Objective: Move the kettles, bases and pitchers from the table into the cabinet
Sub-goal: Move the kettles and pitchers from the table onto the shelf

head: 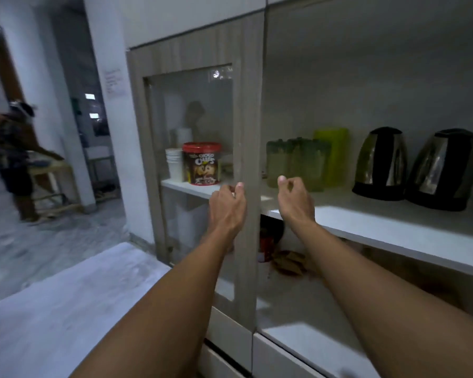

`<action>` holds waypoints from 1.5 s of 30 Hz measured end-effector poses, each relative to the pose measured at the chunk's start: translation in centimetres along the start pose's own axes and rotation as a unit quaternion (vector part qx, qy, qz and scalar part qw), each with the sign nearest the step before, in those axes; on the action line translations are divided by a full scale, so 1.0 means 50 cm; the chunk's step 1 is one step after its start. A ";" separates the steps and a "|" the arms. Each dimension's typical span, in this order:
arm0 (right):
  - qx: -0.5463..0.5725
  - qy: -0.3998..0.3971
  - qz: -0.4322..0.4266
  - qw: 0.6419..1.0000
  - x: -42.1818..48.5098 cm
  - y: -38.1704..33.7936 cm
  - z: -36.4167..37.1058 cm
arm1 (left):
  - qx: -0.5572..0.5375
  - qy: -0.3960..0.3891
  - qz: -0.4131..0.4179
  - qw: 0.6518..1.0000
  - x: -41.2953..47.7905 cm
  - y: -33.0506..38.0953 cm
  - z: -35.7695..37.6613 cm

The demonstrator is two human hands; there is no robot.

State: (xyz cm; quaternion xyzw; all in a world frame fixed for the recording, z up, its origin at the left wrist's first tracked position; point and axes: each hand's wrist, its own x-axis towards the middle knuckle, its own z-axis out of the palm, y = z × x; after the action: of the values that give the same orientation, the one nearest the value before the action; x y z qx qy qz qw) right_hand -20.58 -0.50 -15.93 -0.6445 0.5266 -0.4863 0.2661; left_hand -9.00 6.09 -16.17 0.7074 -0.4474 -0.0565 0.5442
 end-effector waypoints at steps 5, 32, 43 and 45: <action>0.036 -0.105 -0.040 0.993 -0.160 -0.149 0.165 | 0.061 0.112 -0.051 0.991 -0.028 -0.105 -0.271; -0.056 -0.454 -0.094 0.884 -0.740 -0.420 1.076 | 0.112 0.297 -0.422 0.849 -0.050 -0.871 -1.059; -0.250 -0.501 -0.016 0.828 -0.711 -0.363 1.343 | 0.084 0.357 -0.576 0.731 0.088 -1.079 -1.014; -0.259 -0.501 -0.003 0.826 -0.715 -0.349 1.371 | 0.087 0.361 -0.586 0.720 0.093 -1.112 -1.008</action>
State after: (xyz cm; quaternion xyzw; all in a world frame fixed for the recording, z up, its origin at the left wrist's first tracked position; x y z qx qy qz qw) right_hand 49.92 26.70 -39.83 -0.8462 0.4255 0.0571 0.3157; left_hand 54.08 39.55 -39.66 0.8394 0.2843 -0.0652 0.4585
